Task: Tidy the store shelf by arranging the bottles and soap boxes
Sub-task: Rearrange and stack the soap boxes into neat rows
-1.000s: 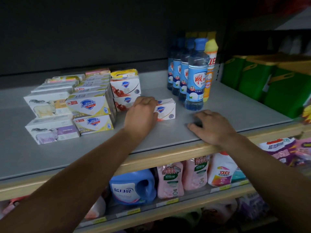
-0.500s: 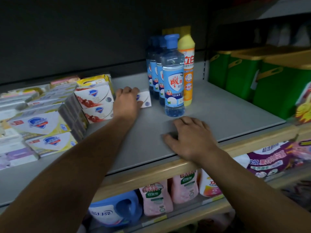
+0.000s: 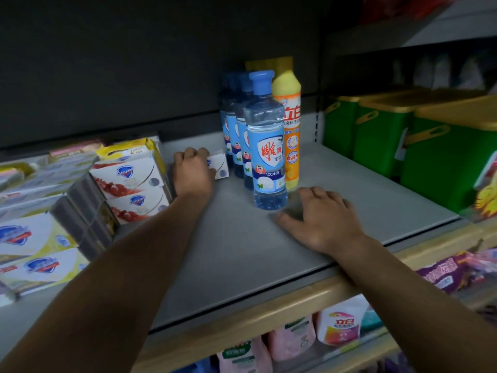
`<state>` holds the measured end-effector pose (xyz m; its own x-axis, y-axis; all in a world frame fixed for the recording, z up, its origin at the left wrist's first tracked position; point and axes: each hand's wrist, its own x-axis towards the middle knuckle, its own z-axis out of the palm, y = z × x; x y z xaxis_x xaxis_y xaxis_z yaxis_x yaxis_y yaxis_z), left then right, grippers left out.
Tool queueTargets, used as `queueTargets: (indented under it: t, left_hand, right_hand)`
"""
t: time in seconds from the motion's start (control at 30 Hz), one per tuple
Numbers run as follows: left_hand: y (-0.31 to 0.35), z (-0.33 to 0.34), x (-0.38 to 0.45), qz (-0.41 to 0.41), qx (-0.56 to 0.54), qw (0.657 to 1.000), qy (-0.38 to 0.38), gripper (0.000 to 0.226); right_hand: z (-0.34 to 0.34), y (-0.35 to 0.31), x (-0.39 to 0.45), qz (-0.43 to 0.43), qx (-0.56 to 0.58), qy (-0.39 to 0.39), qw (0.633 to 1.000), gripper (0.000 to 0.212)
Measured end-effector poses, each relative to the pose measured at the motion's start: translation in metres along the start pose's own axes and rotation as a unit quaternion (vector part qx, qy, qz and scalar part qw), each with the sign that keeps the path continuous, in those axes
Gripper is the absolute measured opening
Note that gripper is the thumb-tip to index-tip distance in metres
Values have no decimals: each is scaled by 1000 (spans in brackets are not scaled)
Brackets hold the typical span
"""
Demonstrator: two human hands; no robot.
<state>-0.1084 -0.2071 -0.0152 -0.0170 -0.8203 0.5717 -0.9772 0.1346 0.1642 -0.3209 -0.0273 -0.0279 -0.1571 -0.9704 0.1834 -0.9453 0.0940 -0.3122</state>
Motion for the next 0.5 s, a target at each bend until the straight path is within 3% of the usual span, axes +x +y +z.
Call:
queueTargets:
  t: [0.17,0.5]
  left_hand:
    - [-2,12,9,-15,-47,999,10,44]
    - [-2,25,33,-8,-19,1000,-6,43]
  right_hand:
    - [-12,-19,29,-30,254,134,957,49]
    - [18,-22,44,-43,325,177,928,36]
